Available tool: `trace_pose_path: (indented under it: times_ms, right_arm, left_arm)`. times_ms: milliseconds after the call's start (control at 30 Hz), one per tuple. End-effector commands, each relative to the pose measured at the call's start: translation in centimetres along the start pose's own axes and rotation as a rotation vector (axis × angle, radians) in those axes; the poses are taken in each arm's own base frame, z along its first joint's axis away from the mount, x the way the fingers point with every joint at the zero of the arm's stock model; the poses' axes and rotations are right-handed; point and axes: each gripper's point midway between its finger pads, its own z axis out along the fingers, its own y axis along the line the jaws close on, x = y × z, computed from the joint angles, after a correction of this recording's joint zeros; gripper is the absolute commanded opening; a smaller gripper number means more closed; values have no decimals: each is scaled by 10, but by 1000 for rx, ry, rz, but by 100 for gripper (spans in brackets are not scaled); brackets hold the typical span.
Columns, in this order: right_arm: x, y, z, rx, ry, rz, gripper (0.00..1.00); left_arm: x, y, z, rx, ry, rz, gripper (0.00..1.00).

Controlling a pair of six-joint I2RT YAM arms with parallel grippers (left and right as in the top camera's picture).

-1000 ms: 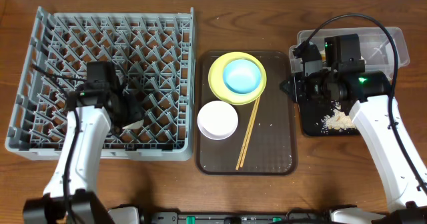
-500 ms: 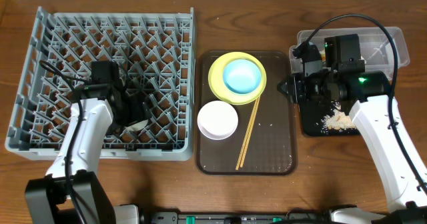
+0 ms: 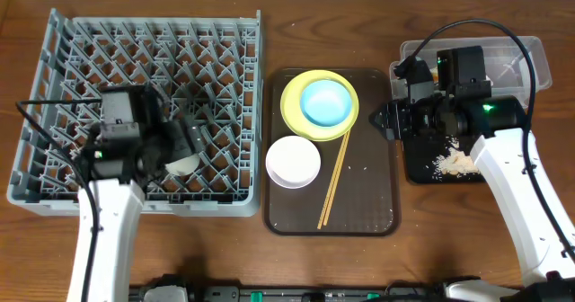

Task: Sort waste into correct bins and load items into the dishwasher rack
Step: 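Lower the white cup into the dish rack with the left gripper and release, then grasp the pink bowl on the tray with the left gripper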

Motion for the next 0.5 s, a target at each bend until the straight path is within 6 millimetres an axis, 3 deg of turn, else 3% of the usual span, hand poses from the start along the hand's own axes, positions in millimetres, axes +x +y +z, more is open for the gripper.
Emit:
trace_pose_path:
  times_ms: [0, 167, 333, 467]
  right_arm:
    - [-2, 1, -2, 0, -6, -9, 64]
    - [1, -9, -2, 60, 6, 5, 58]
    - [10, -43, -9, 243, 26, 136, 58]
    - [17, -67, -26, 350, 17, 217, 60]
  left_arm:
    - [3, -40, -10, 110, -11, 91, 96]
    - [23, -88, -1, 153, 12, 263, 97]
    - [46, -128, 16, 129, 26, 438, 97]
    - [69, -160, 30, 144, 86, 542, 97]
